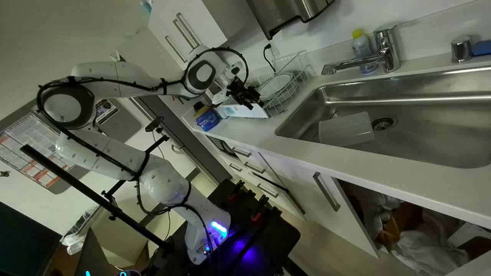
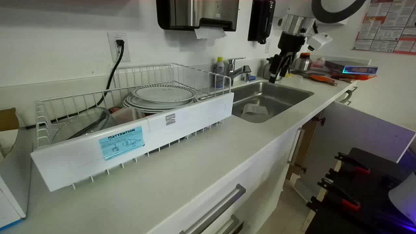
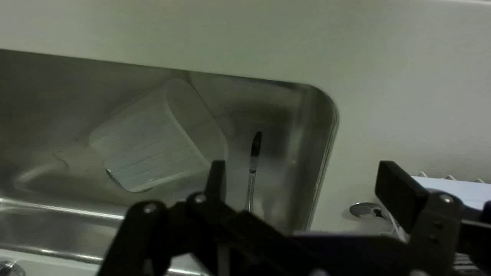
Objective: Take the plate and put it in the sink
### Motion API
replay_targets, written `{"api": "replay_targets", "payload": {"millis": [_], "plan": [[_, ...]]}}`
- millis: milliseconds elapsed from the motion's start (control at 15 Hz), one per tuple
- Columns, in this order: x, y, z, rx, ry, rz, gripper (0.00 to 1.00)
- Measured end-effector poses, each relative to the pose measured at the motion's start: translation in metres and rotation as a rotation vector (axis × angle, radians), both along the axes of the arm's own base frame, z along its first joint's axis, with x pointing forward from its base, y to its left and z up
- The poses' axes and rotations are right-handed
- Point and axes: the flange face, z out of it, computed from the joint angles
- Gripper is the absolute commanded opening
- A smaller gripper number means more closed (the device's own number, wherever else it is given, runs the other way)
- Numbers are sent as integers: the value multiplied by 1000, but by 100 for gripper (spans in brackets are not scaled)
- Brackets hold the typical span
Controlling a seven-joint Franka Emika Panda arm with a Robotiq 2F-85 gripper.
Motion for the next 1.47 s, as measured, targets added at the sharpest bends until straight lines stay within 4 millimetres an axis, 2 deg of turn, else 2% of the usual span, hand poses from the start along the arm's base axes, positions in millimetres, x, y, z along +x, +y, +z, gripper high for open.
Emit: {"api": "replay_targets", "payload": {"millis": [533, 733, 933, 1200, 1333, 1467], "plan": [[0, 1, 0, 0, 0, 2, 100], [4, 11, 8, 2, -44, 39, 100], [14, 39, 32, 18, -167, 136, 100], [21, 89, 61, 36, -295, 320, 100], [22, 120, 62, 28, -325, 429, 100], [24, 150, 53, 20, -332, 528, 100]]}}
